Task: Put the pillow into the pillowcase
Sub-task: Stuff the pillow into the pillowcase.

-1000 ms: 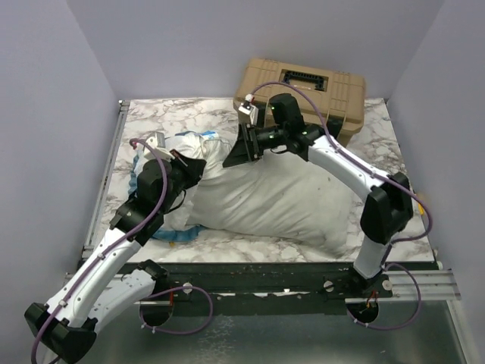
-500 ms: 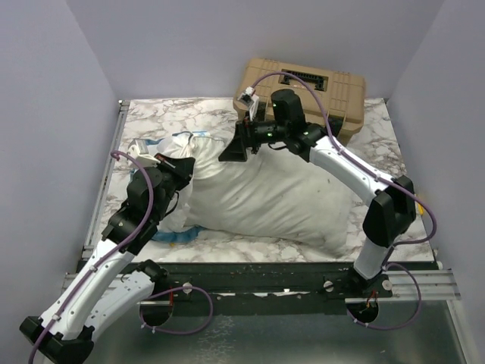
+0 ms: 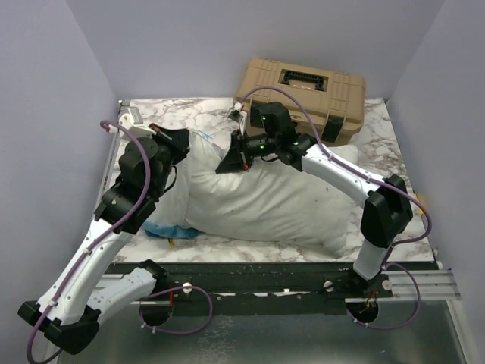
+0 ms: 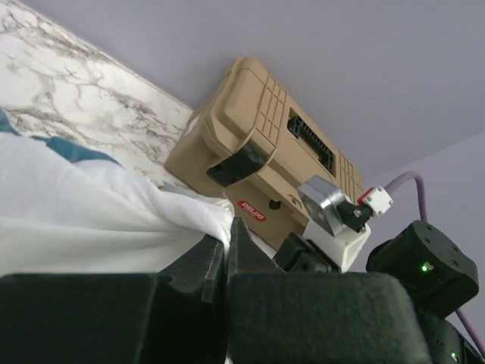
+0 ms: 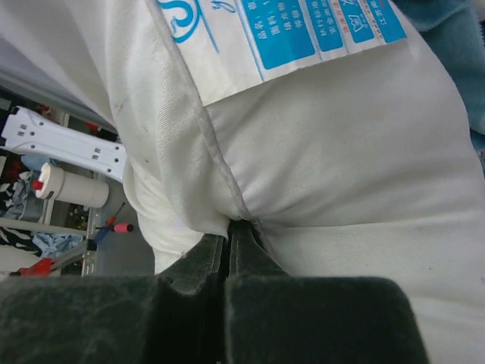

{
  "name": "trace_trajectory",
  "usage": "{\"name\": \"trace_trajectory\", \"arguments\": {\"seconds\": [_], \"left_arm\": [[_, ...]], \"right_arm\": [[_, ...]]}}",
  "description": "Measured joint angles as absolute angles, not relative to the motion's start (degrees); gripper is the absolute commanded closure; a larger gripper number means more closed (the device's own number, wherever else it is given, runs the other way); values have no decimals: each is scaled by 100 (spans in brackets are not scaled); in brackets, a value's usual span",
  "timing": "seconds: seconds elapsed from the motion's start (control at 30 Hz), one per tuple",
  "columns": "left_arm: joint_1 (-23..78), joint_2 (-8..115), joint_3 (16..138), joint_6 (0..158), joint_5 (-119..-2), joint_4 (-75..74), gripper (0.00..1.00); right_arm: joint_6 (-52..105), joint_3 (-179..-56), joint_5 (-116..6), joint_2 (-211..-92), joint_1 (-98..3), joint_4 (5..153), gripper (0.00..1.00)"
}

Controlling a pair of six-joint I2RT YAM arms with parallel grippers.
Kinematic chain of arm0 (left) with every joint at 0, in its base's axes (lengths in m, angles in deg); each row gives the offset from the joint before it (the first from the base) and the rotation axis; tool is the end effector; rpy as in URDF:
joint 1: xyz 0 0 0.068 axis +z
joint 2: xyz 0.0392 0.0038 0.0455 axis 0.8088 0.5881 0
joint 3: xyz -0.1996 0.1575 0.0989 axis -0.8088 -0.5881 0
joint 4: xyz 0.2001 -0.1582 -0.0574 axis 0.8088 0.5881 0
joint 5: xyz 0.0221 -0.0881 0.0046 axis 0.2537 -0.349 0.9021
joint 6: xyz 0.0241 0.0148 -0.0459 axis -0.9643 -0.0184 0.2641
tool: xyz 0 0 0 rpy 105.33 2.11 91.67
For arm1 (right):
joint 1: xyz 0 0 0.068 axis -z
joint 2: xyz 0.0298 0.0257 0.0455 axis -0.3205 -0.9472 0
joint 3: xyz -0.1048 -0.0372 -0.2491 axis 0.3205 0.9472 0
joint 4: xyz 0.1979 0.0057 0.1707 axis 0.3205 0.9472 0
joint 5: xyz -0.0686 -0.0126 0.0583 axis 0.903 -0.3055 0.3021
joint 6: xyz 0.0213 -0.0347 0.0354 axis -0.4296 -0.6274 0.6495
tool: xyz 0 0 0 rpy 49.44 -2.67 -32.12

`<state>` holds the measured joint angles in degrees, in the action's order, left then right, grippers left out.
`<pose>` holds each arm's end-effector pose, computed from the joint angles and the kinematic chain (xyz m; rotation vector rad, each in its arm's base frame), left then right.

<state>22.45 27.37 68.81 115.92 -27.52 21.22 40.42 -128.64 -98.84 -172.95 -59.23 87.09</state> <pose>0.1579 -0.0794 0.4235 -0.5811 1.6016 -0.7020 0.2980 0.2916 0.3251 -1.0025 1.9206 1.5477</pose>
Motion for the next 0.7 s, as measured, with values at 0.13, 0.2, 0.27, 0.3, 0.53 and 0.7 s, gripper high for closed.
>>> {"name": "trace_trajectory", "arguments": {"seconds": [0.13,0.2,0.27,0.3,0.53,0.7], "left_arm": [[2245,3189,7488,11170,-2731,2255,100],[2247,3412,7725,10984,-2785,2258,100],[2245,3589,7864,10879,-2940,2249,100],[2247,3683,7930,10838,-3076,2240,100],[2269,4451,8452,10807,-4350,2135,100],[2332,4715,8693,10842,-5071,2037,100]], "right_arm": [[4118,-12866,-10177,-17140,-5921,8628,100],[4109,-12905,-10326,-17091,-5921,8645,100],[4101,-13026,-10450,-17096,-5918,8733,100],[4098,-13106,-10512,-17113,-5918,8794,100],[4407,-13880,-10724,-17489,-5901,8908,100],[5047,-14184,-10713,-17723,-5776,8737,100]]}}
